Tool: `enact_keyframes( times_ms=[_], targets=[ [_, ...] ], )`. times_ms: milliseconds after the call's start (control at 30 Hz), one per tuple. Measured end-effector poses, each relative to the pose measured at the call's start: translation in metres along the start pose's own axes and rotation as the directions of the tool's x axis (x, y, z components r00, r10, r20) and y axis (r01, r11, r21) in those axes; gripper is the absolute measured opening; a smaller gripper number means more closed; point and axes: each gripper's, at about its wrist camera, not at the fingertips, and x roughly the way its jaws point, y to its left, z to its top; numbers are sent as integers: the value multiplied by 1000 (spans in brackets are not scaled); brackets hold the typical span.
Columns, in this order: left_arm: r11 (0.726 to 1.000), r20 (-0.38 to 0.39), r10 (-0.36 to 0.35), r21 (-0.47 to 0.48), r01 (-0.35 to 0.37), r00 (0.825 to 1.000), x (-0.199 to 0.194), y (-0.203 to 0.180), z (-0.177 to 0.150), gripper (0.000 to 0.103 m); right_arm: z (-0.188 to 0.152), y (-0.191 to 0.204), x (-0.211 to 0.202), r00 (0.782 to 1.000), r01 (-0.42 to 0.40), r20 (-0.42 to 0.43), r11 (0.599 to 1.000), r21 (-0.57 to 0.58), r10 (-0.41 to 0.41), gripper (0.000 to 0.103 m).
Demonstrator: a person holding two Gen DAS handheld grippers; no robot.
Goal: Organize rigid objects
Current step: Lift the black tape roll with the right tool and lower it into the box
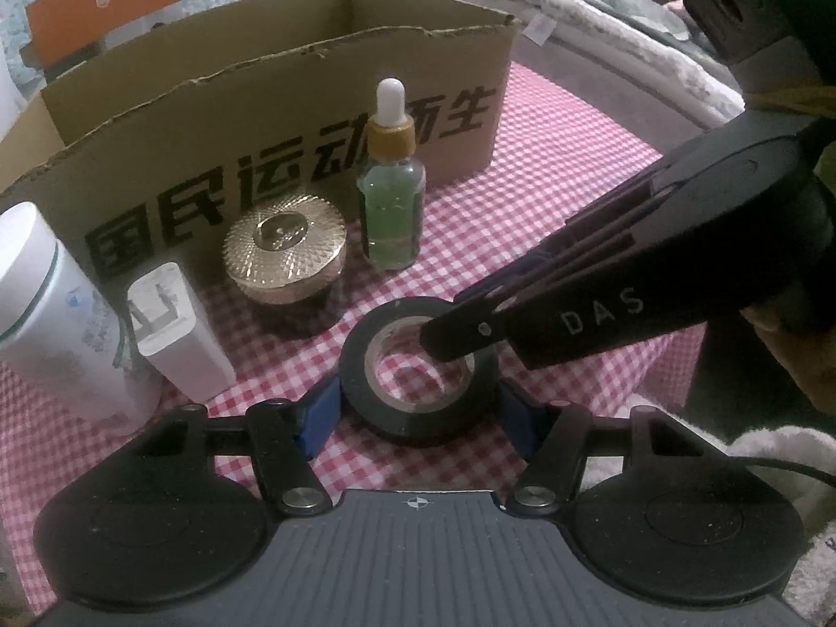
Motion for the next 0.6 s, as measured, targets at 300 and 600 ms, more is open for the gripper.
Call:
enact_keyframes(
  times_ms=[300,600],
  targets=[
    [1000,-12,-2,17,2,1000,4,-1,5,67,-2,-2,-1,1000,9,5,1000,1,-9,22],
    [1000,6,4,14,-4,1000,2,0,5,66,-1,0,2,999,21,25,1000,-18,-21,22]
  ],
)
